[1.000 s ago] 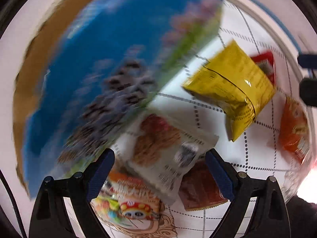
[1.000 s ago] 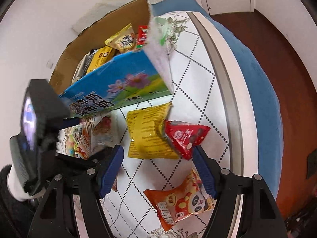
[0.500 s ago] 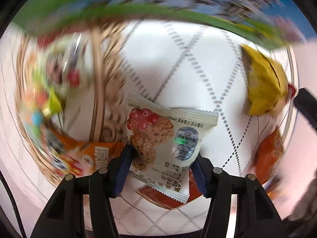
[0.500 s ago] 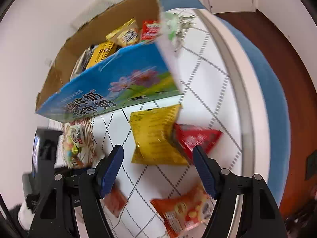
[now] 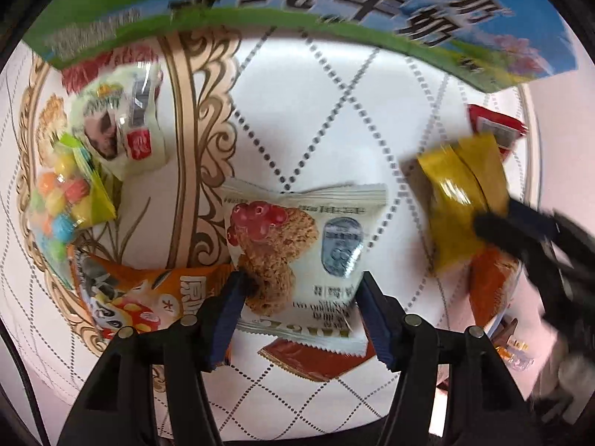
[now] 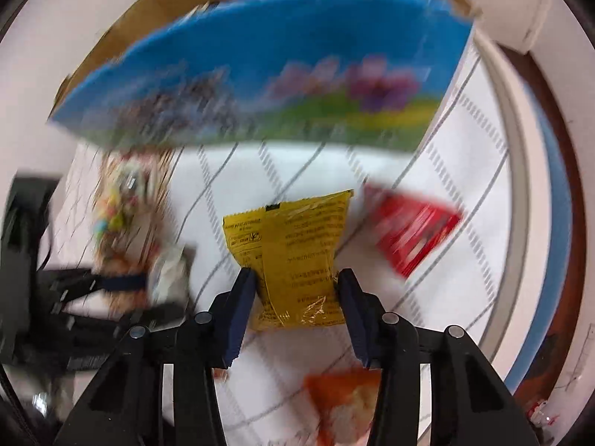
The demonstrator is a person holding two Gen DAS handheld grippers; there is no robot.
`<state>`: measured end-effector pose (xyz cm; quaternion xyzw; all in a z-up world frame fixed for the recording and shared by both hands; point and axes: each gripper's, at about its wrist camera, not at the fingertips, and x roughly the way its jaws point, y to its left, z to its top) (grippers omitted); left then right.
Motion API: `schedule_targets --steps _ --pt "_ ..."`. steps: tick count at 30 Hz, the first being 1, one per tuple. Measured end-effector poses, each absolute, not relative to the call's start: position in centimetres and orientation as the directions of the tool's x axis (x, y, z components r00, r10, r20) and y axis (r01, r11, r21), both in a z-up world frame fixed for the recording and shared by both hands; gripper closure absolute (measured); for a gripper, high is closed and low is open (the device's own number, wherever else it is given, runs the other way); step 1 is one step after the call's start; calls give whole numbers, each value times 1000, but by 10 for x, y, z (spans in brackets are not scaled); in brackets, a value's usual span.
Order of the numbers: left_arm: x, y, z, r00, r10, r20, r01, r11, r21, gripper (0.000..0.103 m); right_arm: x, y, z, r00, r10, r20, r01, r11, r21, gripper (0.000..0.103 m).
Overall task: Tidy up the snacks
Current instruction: 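Grasp the cranberry oat cookie pack with left tool while right tool grasps yellow chip bag, then carry both packs over the cardboard box and release them inside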
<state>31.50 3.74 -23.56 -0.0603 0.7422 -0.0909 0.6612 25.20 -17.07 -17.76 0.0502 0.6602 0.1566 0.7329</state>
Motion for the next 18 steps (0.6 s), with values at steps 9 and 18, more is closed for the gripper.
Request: schedule_targets --steps 9,18 --pt "327 37 -260 -133 -254 -958 -18 967 -254 36 244 -160 -177 87 288 -954 -174 947 270 41" --pt "306 36 -273 -69 -224 -972 -24 975 -223 45 250 -134 -198 36 227 -973 -226 950 214 48"
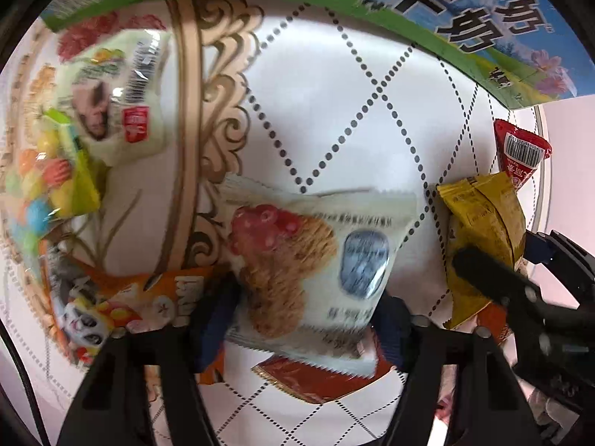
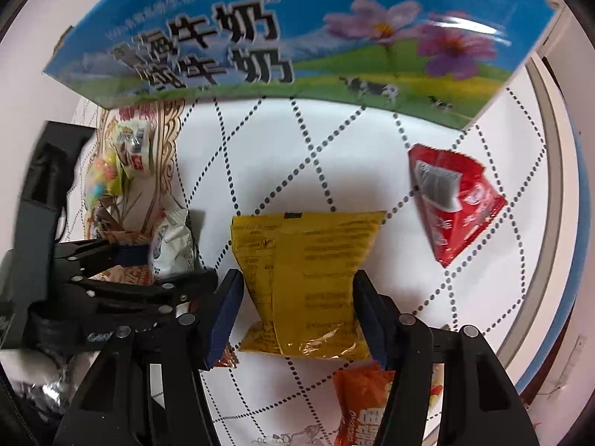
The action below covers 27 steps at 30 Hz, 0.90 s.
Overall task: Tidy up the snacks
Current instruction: 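Carry both packs over the cardboard box and release them inside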
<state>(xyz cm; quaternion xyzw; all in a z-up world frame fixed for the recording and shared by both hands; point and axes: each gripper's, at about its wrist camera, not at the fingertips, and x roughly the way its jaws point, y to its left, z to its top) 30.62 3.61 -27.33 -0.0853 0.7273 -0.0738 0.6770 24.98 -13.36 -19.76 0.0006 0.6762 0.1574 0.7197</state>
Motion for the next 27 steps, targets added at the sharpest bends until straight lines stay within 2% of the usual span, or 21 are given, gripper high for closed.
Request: schedule_targets --steps 1,4,13,21,27 --pt "304 36 -270 -61 -210 -976 -23 978 -209 50 249 -133 -198 42 227 -973 -224 951 212 48" --pt "296 38 -261 -51 -215 -975 -59 975 -212 53 245 -136 -192 60 236 -970 -207 953 219 52" --pt "287 40 -206 45 -241 -969 -51 969 -244 54 233 -164 -158 126 360 -924 -105 931 348 54" --pt "306 42 -107 171 -295 -940 -6 954 -300 54 236 -181 -73 273 455 -848 -99 890 446 54" --pt "375 31 -64 230 -224 -947 60 975 -216 54 274 -189 -15 392 428 -814 -112 901 420 54"
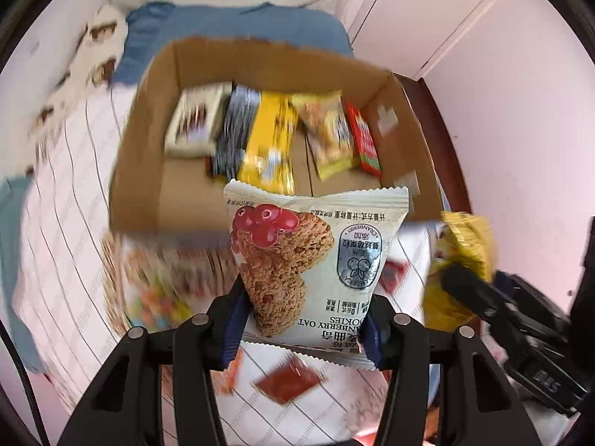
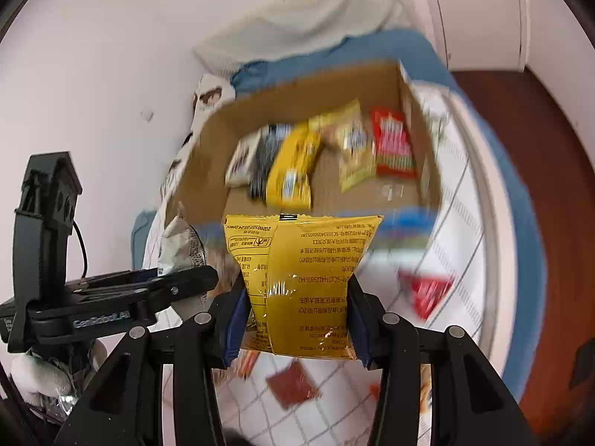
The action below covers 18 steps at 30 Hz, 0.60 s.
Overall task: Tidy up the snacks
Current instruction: 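Carry both packs over the cardboard box and release them inside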
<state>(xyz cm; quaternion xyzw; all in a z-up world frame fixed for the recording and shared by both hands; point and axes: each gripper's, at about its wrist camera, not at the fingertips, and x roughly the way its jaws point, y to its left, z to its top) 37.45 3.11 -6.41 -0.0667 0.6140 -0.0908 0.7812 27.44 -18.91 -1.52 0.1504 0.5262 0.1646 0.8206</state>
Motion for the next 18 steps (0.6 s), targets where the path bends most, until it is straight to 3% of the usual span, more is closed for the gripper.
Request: schedule_targets --steps 5,13,18 --pt "435 33 -77 191 -141 -971 56 990 -133 54 325 -186 -5 432 348 -832 -102 935 339 54" --pt "493 35 -141 44 -72 -996 19 997 -72 54 380 -168 -49 356 267 -896 -75 964 257 54" --pt "498 37 -164 -19 -115 -993 4 993 -115 53 392 -169 -82 298 263 -918 -52 964 260 54"
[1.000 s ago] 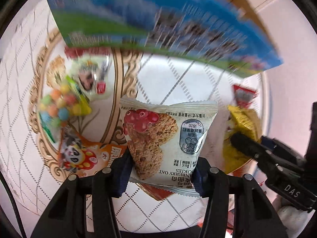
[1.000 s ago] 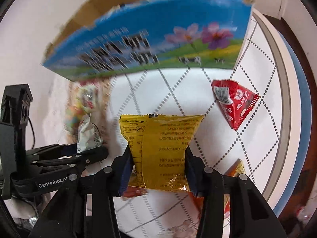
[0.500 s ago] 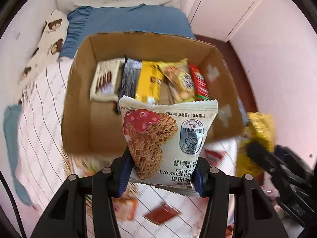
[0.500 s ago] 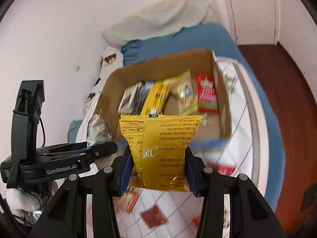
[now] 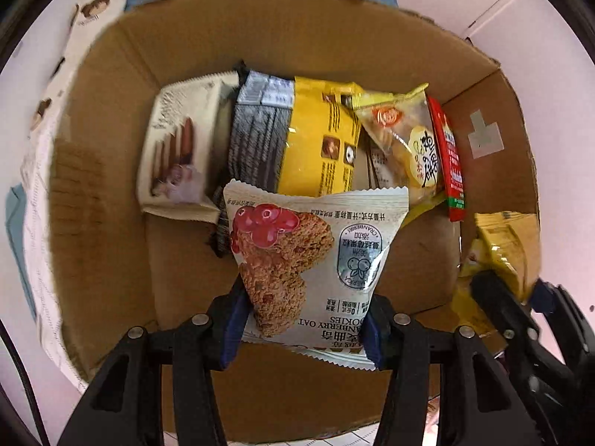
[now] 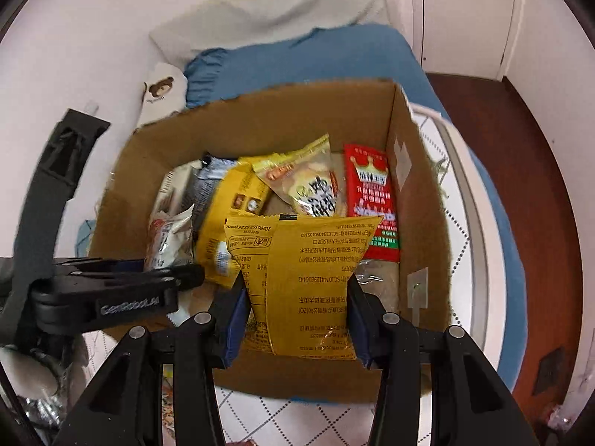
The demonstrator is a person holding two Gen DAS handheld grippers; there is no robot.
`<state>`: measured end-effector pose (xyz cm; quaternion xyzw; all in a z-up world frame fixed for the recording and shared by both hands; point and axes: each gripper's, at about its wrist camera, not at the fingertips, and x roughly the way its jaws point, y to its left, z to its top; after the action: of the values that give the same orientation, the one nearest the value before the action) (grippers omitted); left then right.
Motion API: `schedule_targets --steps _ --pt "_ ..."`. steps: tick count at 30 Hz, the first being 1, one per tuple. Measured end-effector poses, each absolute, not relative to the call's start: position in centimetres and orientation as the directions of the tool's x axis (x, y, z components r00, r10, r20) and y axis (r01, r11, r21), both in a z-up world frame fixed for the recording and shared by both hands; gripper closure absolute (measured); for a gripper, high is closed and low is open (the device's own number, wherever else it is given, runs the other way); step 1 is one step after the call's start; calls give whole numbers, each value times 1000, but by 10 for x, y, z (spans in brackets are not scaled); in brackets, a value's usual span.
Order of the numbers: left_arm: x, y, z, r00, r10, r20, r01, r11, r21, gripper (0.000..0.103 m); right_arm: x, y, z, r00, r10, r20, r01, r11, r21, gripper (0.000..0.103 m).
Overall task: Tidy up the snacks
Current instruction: 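Carry both packs over the cardboard box and release them inside, then lift both open tools away from the box toward the remaining snacks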
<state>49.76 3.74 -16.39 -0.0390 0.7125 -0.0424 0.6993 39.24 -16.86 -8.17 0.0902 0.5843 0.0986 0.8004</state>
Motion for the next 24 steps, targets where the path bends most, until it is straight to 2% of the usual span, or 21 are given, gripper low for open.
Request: schedule_targets --steps 2,3,4,5,6,7,11,18,24 --pt "498 41 -169 -29 -121 -992 -19 993 -120 53 396 -166 -93 266 296 -917 -45 955 294 53" --pt "499 43 -171 -32 -129 -991 -28 991 -128 50 396 -166 -99 246 309 -919 -36 950 310 48" --pt "499 45 -172 -27 -141 -990 -31 990 -141 41 395 -165 -103 229 310 -923 -33 950 311 41" --pt "500 47 -173 -24 -147 -989 -34 989 -146 32 395 -165 -106 219 308 -926 -27 950 310 23" --pt "500 49 -173 -21 -159 -987 -36 987 -158 14 395 -165 -108 212 316 -925 -25 948 318 14" --pt "500 50 -172 -14 -163 -987 -36 986 -162 7 395 -164 -108 208 324 -923 -25 945 326 13" --pt "498 55 -168 11 -160 -987 -30 987 -161 7 398 -164 -108 206 301 -931 -24 953 302 5" --pt "477 62 -140 170 -81 -982 8 997 -81 7 393 -163 -95 245 223 -944 -29 974 223 5" --pt "449 75 -113 307 -30 -951 -18 999 -37 7 382 -164 -81 293 177 -940 -39 984 173 5"
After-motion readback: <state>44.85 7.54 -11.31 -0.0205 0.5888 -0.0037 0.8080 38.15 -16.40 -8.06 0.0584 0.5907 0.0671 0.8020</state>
